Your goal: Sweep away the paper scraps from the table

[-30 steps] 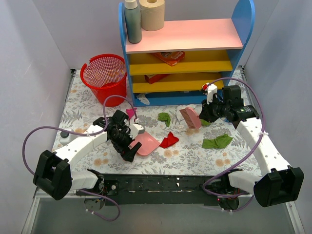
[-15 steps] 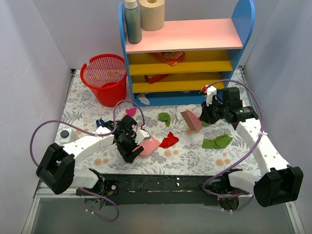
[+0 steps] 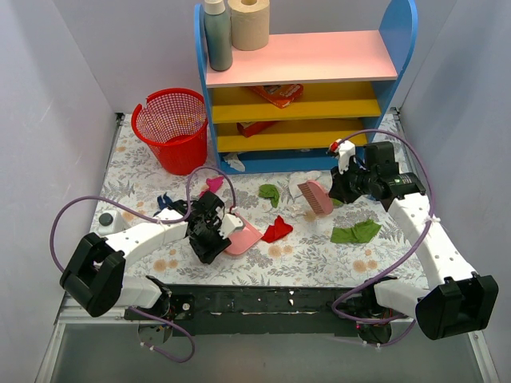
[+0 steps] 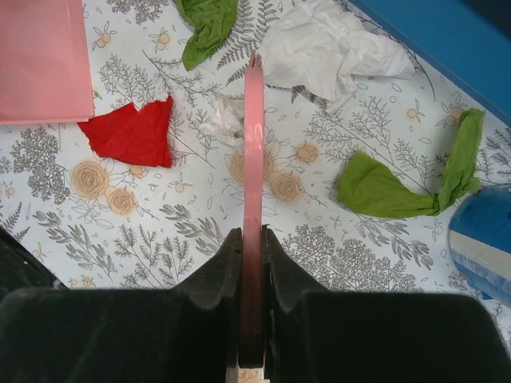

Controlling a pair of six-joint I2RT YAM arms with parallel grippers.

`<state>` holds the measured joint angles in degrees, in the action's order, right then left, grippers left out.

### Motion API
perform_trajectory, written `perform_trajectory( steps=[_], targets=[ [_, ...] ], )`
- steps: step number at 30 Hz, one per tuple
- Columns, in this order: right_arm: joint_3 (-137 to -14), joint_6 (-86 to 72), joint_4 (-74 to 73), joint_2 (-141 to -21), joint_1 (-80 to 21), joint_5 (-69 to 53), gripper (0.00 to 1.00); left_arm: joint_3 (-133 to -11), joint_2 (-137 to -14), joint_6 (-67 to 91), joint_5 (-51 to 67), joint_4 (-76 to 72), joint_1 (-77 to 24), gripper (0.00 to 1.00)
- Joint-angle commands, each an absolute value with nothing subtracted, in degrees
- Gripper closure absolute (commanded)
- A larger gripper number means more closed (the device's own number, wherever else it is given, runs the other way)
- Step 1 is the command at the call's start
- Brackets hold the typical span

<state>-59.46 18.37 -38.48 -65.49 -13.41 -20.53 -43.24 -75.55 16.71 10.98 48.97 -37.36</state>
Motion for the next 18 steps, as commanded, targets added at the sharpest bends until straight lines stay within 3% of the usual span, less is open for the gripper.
perform_trajectory(
  steps=[1,11,18],
  targets=[
    [-63.9,19.7,-40.3,-63.6,-13.4,-20.1,0.99,-40.7,-73.6,16.0,10.3,47.1,-37.6,0.58],
    [-66.6,19.5,-41.2,-65.4,-13.5,-19.5,0.99,-40.3,-73.7,15.7,11.3,44.2,-37.6,0.63],
    [-69.3,22.6,-47.5,-65.1,-13.4,-11.9,0.99,-40.3,-74.9,15.7,11.5,42.5,-37.6,0.65]
  ],
)
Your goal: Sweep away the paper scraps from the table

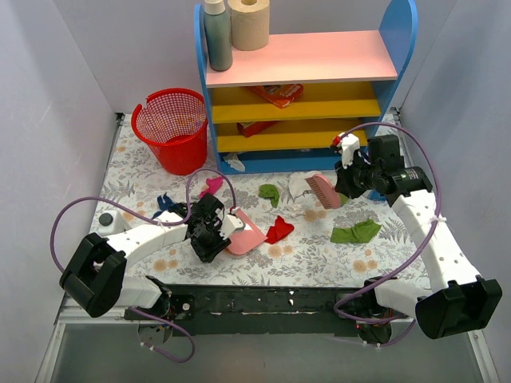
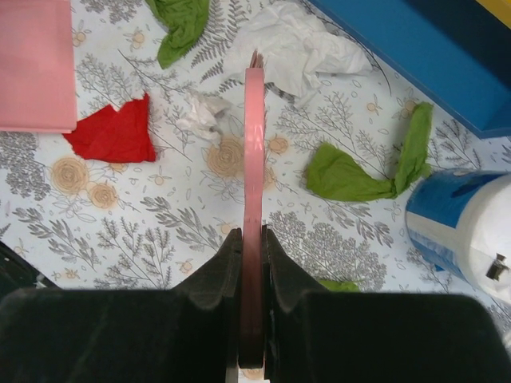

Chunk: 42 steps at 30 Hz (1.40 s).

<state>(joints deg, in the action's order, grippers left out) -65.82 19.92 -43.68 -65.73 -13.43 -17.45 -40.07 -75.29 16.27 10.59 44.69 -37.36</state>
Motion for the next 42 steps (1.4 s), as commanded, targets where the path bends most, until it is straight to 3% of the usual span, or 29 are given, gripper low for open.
perform_trajectory(
  steps=[1,4,8,14,26,33,37,42],
  targets=[
    [-69.9,23.1,-49.1,-65.0,-13.4,-10.9,0.99,-40.3,-74.8,15.7,11.5,42.3,-37.6,0.64],
    [-69.7,24.6,-50.7,-64.3,-13.4,-8.9,0.99,-40.5,-74.5,16.1,12.2,42.2,-37.6,0.54],
    [-68.6,23.9,-51.0,-63.2,-13.5,-9.1,0.99,-40.9,-74.8,16.3,12.7,41.7,-37.7,0.55],
    [-68.6,23.8,-51.0,-63.4,-13.5,-7.2,0.99,-41.7,-76.1,15.7,13.0,41.6,-37.6,0.64],
    [-70.8,28.6,-63.0,-60.7,-13.5,9.9,0.99,-43.6,-73.0,13.3,13.0,50.4,-37.6,1.00],
    [-65.7,27.3,-66.9,-59.8,-13.5,16.0,0.99,-45.4,-69.4,7.0,10.8,58.5,-37.6,1.00],
    [-62.1,25.8,-66.0,-60.6,-13.4,11.9,0.99,-46.1,-70.7,3.5,9.4,59.9,-37.6,1.00],
    [-62.3,23.8,-63.8,-66.3,-13.6,-3.5,0.99,-46.8,-73.2,2.5,7.1,57.3,-37.6,1.00]
  ],
)
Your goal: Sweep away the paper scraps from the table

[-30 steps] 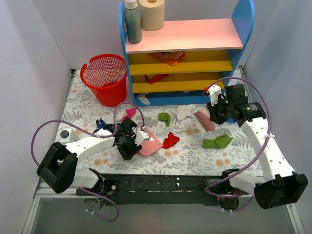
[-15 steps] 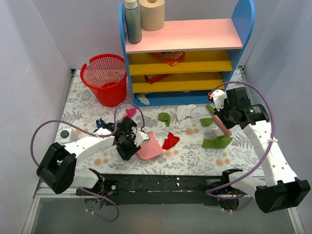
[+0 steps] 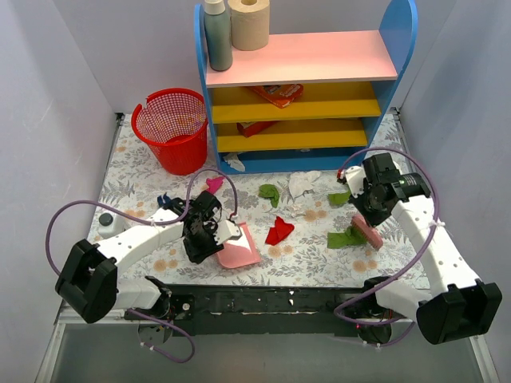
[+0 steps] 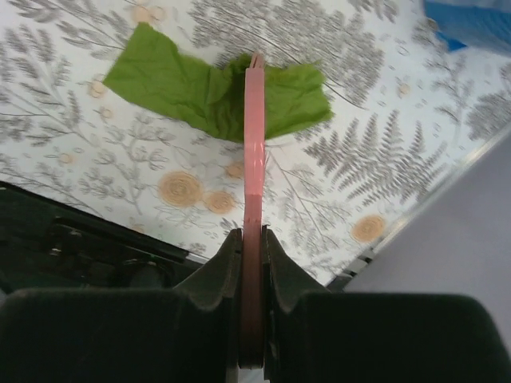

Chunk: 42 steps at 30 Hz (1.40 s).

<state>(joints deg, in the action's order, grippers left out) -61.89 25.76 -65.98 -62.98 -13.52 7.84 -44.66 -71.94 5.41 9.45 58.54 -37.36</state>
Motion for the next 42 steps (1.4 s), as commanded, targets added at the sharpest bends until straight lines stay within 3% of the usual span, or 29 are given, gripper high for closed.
perform_trajectory(
  steps=[1,2,8,20,24,32,42],
  targets=[
    [-62.7,23.8,-63.4,-67.2,-13.7,-6.6,0.99,-46.9,-74.4,2.6,7.2,57.1,-37.6,1.00],
    [-63.6,24.4,-62.8,-68.2,-14.1,-13.0,0.99,-47.5,-75.1,2.5,7.5,56.9,-37.6,1.00],
    [-68.5,21.0,-57.0,-75.7,-22.5,-25.3,0.99,-48.4,-78.8,3.1,8.3,54.4,-37.9,1.00],
    [-78.0,14.2,-49.8,-81.3,-29.6,-36.6,0.99,-49.2,-84.5,3.7,10.5,49.0,-39.9,1.00],
    [-81.9,14.9,-51.1,-80.7,-29.0,-33.9,0.99,-49.7,-84.7,4.8,10.6,48.7,-39.9,1.00],
    [-81.5,19.3,-46.2,-78.5,-28.9,-9.2,0.99,-49.1,-82.5,7.2,12.3,51.2,-39.9,0.99],
    [-81.8,21.1,-45.1,-82.6,-29.7,-2.2,0.99,-51.4,-84.0,9.3,11.3,53.4,-40.0,1.00]
  ],
)
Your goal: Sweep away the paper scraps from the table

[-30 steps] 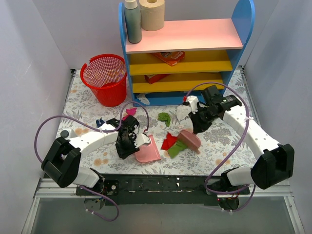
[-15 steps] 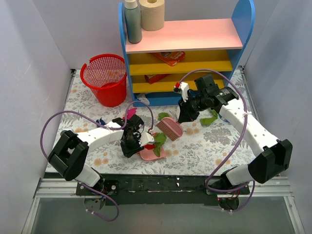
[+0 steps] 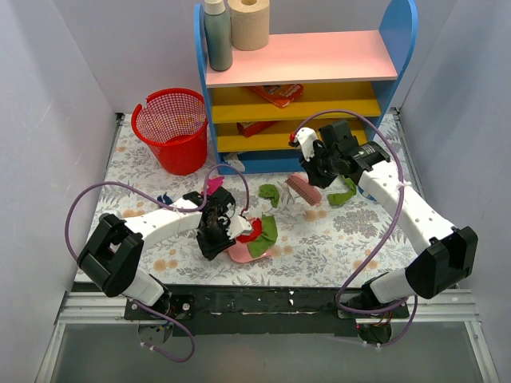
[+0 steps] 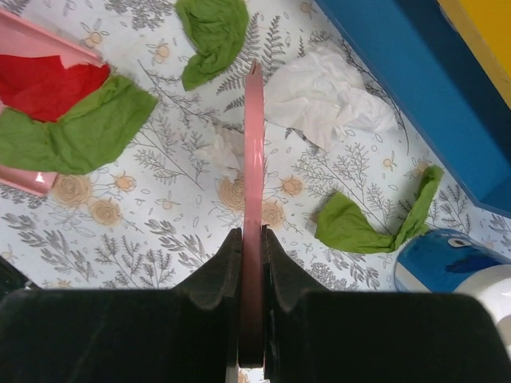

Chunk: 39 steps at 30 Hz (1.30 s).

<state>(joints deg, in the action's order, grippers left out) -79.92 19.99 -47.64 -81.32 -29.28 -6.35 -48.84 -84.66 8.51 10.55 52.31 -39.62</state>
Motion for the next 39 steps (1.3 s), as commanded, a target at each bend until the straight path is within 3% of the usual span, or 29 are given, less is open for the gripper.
perform_trajectory(
  steps=[1,7,13,25,39],
  targets=[
    [-82.0,21.3,-44.8,-82.9,-30.0,-1.5,0.99,-51.6,-84.5,9.3,11.3,53.4,-39.9,1.00],
    [-77.7,20.7,-44.9,-83.7,-31.6,0.5,0.99,-54.3,-86.6,9.7,11.2,53.1,-39.9,1.00],
    [-75.8,15.4,-44.9,-85.0,-33.9,-9.7,0.99,-55.7,-90.6,9.0,11.2,52.7,-40.3,1.00],
    [-85.5,9.2,-45.9,-91.2,-36.8,-28.2,0.99,-60.0,-94.7,11.0,12.6,48.2,-41.0,1.00],
    [-94.8,16.6,-44.2,-93.2,-34.6,-13.5,0.99,-54.6,-89.0,16.1,13.5,48.0,-40.7,1.00]
  ],
)
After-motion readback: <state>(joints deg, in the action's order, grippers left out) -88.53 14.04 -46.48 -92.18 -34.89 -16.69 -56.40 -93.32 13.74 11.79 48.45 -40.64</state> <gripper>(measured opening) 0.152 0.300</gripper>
